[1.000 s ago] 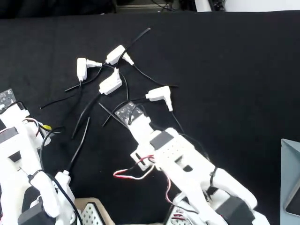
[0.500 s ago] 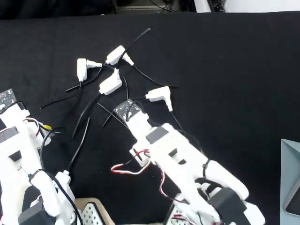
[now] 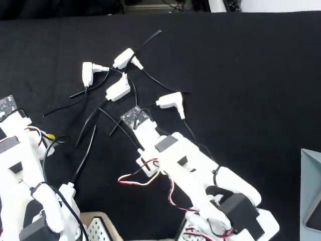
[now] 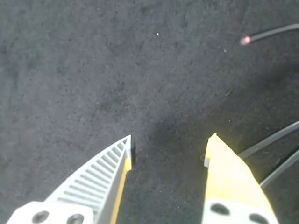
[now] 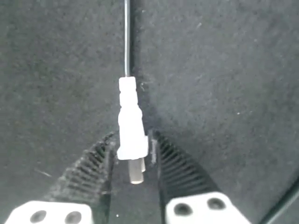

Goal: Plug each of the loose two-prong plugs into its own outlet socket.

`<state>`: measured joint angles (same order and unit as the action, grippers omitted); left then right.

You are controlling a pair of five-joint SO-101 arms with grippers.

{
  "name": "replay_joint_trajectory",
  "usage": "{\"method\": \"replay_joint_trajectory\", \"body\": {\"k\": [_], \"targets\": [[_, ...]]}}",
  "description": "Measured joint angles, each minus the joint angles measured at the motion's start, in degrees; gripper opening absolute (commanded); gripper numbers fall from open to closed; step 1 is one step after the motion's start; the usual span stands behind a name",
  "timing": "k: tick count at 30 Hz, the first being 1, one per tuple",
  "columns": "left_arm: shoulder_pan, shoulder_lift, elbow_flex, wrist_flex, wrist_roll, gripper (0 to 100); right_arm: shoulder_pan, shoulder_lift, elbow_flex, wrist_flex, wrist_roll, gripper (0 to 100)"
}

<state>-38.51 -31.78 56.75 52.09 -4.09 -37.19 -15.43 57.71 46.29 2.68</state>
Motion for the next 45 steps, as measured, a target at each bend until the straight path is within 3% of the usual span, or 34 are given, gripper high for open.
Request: {"method": "replay_joint_trajectory", "body": {"k": [11, 17, 34, 41, 45], "targets": [[0.0, 0.0, 0.0, 0.0, 0.0, 26, -0.1, -1.7, 0.0, 0.7, 0.0, 1.7], [0.0, 0.0, 0.0, 0.0, 0.0, 26, -0.1, -2.4, 0.0, 4.3, 0.0, 17.0], [0.0, 0.0, 0.0, 0.0, 0.0, 26, -0.2, 3.1, -3.6, 5.8, 0.1, 16.8], [0.0, 0.0, 0.0, 0.0, 0.0, 26, 0.1, 6.1, -6.4, 5.0, 0.1, 1.5], [0.0, 0.0, 0.0, 0.0, 0.0, 26, -0.2, 6.2, -6.9, 4.6, 0.2, 1.2]]}}
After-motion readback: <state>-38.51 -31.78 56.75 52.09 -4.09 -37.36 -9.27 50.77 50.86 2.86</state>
